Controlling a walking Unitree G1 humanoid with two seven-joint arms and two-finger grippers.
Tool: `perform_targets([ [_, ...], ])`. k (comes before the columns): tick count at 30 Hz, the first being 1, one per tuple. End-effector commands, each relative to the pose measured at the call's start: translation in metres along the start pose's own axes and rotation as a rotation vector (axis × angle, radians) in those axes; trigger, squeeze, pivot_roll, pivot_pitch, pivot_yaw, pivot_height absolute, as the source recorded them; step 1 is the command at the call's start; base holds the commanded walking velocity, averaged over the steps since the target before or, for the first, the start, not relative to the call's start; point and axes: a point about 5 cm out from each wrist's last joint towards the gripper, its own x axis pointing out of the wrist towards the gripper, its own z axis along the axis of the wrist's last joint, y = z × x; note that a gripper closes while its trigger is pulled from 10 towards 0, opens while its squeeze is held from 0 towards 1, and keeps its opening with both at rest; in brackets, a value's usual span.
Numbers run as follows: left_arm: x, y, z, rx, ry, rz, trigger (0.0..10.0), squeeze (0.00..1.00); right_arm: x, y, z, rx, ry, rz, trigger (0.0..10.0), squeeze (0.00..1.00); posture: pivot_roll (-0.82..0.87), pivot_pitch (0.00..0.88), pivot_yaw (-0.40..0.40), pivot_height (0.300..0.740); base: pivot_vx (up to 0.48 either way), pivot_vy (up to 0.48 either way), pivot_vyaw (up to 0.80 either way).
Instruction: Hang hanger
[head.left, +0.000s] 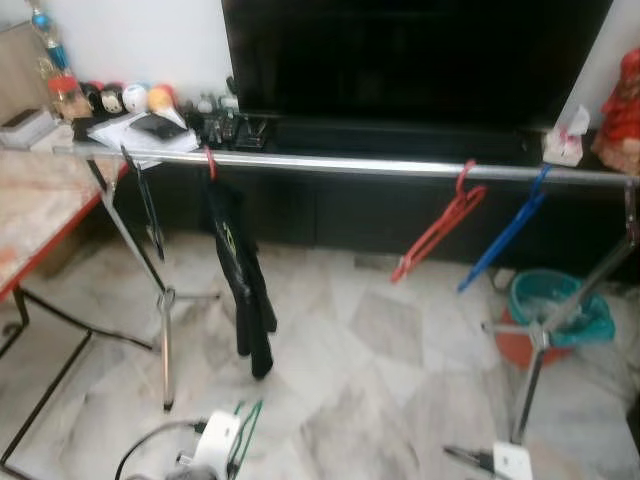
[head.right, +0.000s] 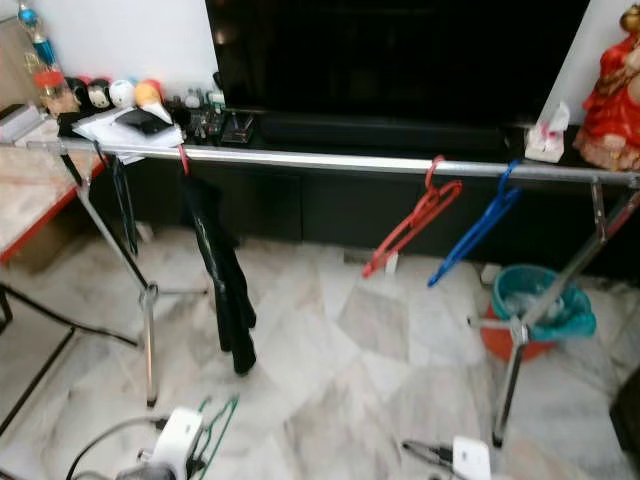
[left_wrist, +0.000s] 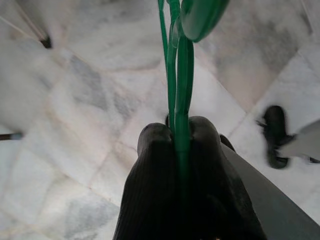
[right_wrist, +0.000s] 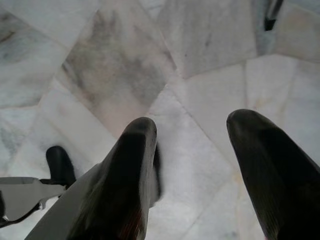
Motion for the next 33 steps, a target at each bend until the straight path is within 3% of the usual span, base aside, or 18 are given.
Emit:
perform_targets([
  [1,0.001,-0.004,0.0,0.012,0.005,-0.006,10.0,0.0,-0.001,-0.005,-0.001,-0.003,0.006,-0.014,10.0,0.0,0.0,0.0,0.036,0.74,0.0,-0.334,0.0],
  [11,0.001,0.001,0.012,0.036,-0.059,0.031,10.0,0.0,-0.001,-0.006,-0.002,-0.003,0.005,-0.015,10.0,0.0,0.0,0.0,0.037,0.74,0.0,-0.033,0.0],
  [12,-0.002,0.014,0.032,0.056,-0.176,0.106,10.0,0.0,-0.001,-0.006,-0.002,0.0,0.003,-0.016,10.0,0.0,0.0,0.0,0.037,0.74,0.0,0.0,0.0],
  [14,-0.005,0.024,0.048,0.035,-0.277,0.156,10.0,0.0,-0.001,-0.006,-0.002,0.001,0.003,-0.017,10.0,0.0,0.0,0.0,0.037,0.74,0.0,0.0,0.0],
  [16,-0.006,0.026,0.051,0.027,-0.299,0.164,10.0,0.0,-0.001,-0.006,-0.002,0.001,0.003,-0.017,10.0,0.0,0.0,0.0,0.037,0.74,0.0,0.0,0.0],
  [19,-0.014,0.031,0.076,0.06,-0.478,0.195,10.0,0.0,-0.001,-0.007,-0.003,-0.003,0.004,-0.016,10.0,0.0,0.0,0.0,0.037,0.74,0.0,0.0,0.0],
  [26,-0.024,0.031,0.088,0.087,-0.626,0.218,10.0,0.0,-0.001,-0.007,-0.003,-0.001,0.0,-0.016,10.0,0.0,0.0,0.0,0.04,0.74,0.0,0.0,0.0],
  [29,-0.03,0.029,0.09,0.058,-0.7,0.206,10.0,0.0,-0.002,-0.007,-0.004,-0.002,-0.001,-0.018,10.0,0.0,0.0,0.0,0.039,0.74,0.0,0.0,0.0],
  [33,-0.033,0.027,0.091,0.054,-0.728,0.192,10.0,0.0,-0.002,-0.008,-0.004,-0.005,0.0,-0.02,10.0,0.0,0.0,0.0,0.037,0.74,0.0,0.0,0.0],
])
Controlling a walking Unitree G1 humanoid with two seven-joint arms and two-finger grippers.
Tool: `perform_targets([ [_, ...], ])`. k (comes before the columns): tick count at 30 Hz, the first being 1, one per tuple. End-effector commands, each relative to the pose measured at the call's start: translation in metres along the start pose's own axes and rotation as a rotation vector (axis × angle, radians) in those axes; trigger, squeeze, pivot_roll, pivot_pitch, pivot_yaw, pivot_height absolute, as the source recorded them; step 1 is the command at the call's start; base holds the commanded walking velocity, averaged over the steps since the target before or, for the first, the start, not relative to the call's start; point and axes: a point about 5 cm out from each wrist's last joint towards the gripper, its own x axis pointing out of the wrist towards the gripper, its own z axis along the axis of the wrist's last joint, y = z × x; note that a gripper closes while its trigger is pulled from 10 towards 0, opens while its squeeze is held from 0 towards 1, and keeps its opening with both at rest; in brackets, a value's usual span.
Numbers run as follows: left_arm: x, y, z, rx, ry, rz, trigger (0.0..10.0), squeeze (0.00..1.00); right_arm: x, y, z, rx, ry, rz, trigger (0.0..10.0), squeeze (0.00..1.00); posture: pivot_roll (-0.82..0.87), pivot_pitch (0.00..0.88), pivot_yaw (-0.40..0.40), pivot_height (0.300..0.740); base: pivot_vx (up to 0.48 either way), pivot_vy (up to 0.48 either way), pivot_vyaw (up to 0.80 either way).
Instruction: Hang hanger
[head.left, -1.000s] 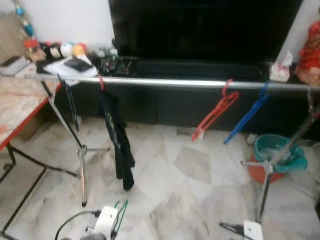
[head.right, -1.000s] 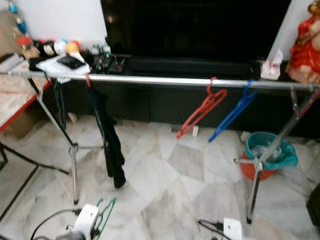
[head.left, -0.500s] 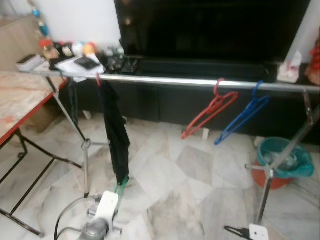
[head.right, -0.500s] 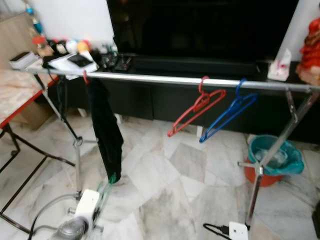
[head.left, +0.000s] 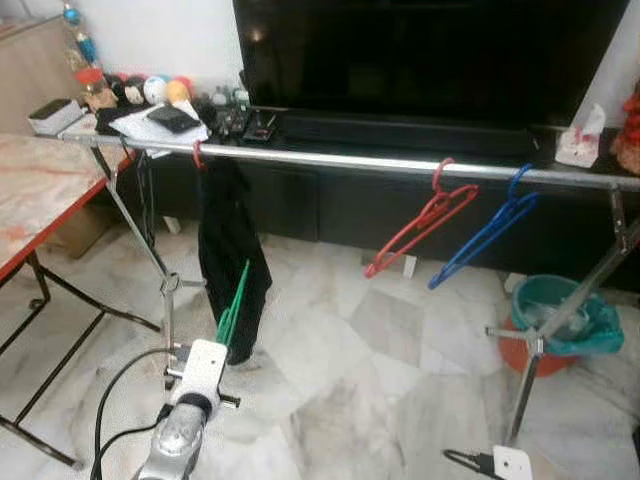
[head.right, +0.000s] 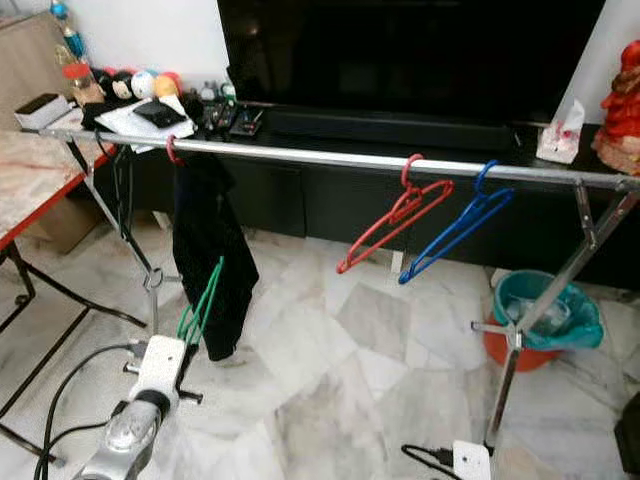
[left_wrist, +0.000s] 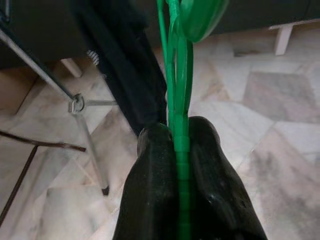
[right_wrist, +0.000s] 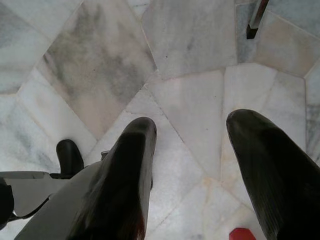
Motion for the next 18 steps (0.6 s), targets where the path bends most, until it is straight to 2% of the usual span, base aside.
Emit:
perform_targets([
  [1,-0.001,0.003,0.003,-0.017,-0.035,0.002,10.0,0.0,0.0,0.001,-0.002,0.0,0.006,0.0,10.0,0.0,0.01,0.0,0.037,0.74,0.0,0.0,0.0],
  [18,0.006,0.006,0.016,-0.021,-0.069,-0.012,10.0,0.0,0.0,0.0,-0.001,-0.025,0.01,-0.025,10.0,0.0,0.01,0.0,0.035,0.74,0.283,0.0,0.0],
])
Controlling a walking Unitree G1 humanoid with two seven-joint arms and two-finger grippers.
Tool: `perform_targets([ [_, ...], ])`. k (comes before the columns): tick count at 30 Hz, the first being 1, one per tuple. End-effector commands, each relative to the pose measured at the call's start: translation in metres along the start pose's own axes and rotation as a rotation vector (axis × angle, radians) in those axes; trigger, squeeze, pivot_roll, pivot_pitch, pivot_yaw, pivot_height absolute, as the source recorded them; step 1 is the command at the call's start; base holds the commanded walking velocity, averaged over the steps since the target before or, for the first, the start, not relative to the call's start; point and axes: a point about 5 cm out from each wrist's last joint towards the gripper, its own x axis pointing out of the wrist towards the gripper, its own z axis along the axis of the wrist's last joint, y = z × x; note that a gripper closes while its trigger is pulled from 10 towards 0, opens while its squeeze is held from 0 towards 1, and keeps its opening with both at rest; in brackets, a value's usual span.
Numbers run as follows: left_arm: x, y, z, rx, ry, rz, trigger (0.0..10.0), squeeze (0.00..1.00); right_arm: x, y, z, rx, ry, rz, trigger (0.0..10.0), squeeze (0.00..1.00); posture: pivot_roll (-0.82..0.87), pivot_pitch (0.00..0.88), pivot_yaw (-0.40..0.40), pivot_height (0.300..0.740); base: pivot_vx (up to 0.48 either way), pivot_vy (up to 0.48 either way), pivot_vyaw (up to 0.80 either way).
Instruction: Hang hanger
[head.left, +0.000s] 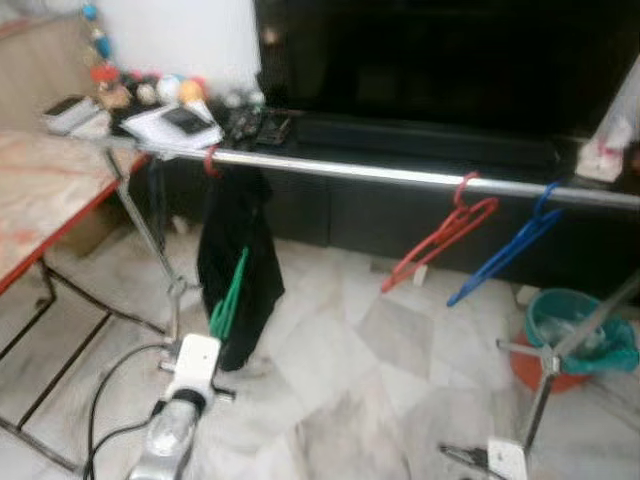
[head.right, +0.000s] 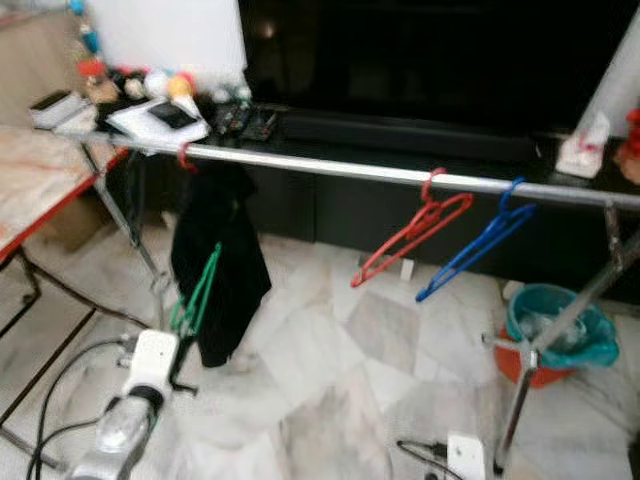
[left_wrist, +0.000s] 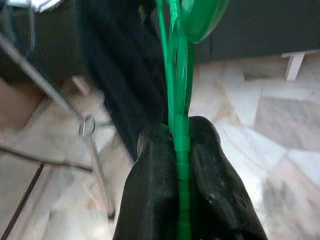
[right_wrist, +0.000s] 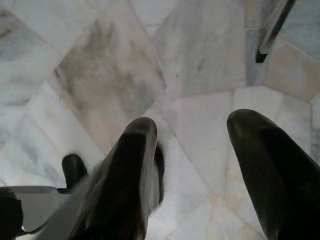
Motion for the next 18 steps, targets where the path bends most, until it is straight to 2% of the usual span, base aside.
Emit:
perform_targets([
  [1,0.0025,-0.0064,0.0032,-0.012,-0.008,-0.021,10.0,0.0,-0.0013,-0.0072,-0.0051,0.002,0.018,-0.025,10.0,0.0,0.01,0.0,0.035,0.74,0.322,0.0,0.0],
  [18,0.0035,-0.0028,0.0063,-0.02,-0.015,-0.04,10.0,0.0,-0.0011,-0.0083,-0.0038,0.005,0.016,-0.032,10.0,0.0,0.01,0.0,0.031,0.74,0.322,0.0,0.0],
])
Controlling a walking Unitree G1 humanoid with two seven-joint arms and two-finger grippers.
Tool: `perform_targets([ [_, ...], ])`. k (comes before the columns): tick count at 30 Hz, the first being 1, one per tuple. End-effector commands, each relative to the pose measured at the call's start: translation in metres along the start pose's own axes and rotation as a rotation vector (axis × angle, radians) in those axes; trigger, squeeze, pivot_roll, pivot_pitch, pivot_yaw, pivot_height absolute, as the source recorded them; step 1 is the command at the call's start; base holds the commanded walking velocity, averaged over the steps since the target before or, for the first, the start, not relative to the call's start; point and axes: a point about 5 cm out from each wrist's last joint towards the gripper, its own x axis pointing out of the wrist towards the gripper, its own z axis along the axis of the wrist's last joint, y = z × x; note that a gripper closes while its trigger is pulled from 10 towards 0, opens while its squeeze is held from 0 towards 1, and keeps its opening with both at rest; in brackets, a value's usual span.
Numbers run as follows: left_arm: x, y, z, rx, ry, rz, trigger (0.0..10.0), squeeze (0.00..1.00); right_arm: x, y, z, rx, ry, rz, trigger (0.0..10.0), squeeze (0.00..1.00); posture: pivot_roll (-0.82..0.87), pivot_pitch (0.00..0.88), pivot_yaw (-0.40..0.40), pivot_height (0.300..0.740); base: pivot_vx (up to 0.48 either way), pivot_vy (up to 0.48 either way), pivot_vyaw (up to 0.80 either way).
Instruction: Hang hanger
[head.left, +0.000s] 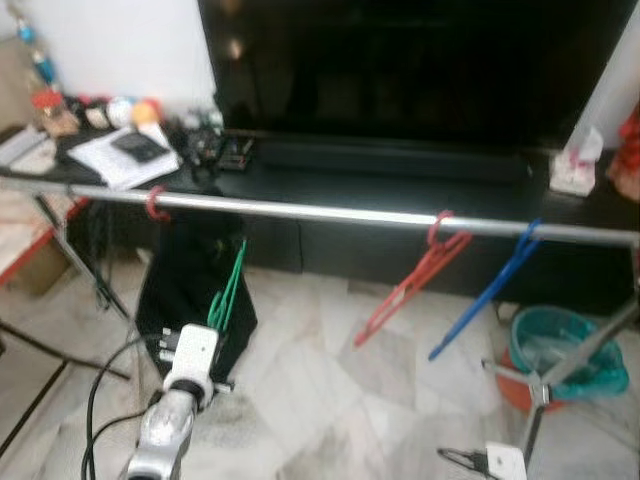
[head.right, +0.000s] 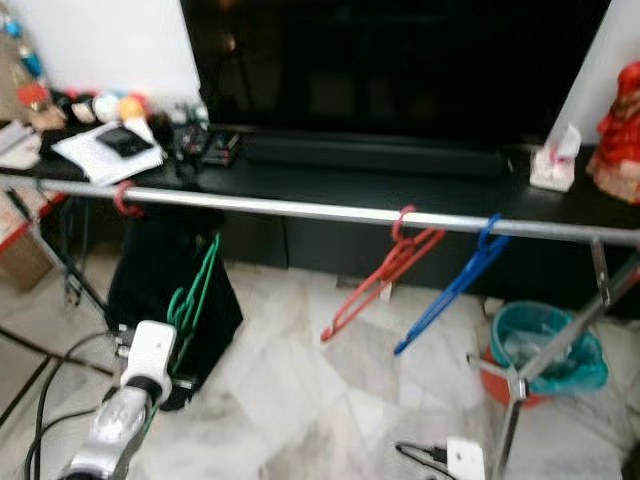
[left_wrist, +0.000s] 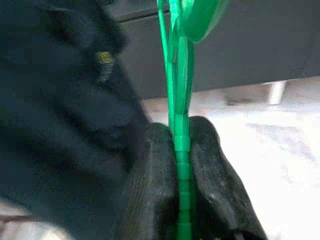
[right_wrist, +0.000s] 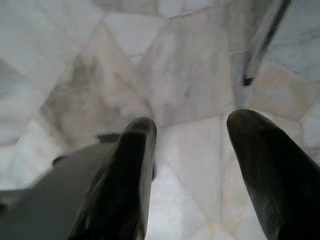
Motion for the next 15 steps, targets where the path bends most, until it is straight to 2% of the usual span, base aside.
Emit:
perform_targets([
  [1,-0.001,0.01,0.0,0.006,0.006,0.001,10.0,0.0,0.001,0.005,0.003,0.009,-0.008,0.009,10.0,0.0,0.01,0.0,0.031,0.74,0.266,0.0,0.0],
  [8,-0.003,0.007,-0.003,0.003,0.02,-0.052,10.0,0.0,0.001,0.005,0.003,0.01,-0.009,0.01,10.0,0.0,0.01,0.0,0.03,0.74,0.038,0.0,0.0],
  [15,-0.005,-0.001,0.003,0.019,-0.008,-0.182,10.0,0.0,0.001,0.005,0.004,0.008,-0.01,0.01,10.0,0.0,0.01,0.0,0.03,0.74,0.0,0.0,0.0],
])
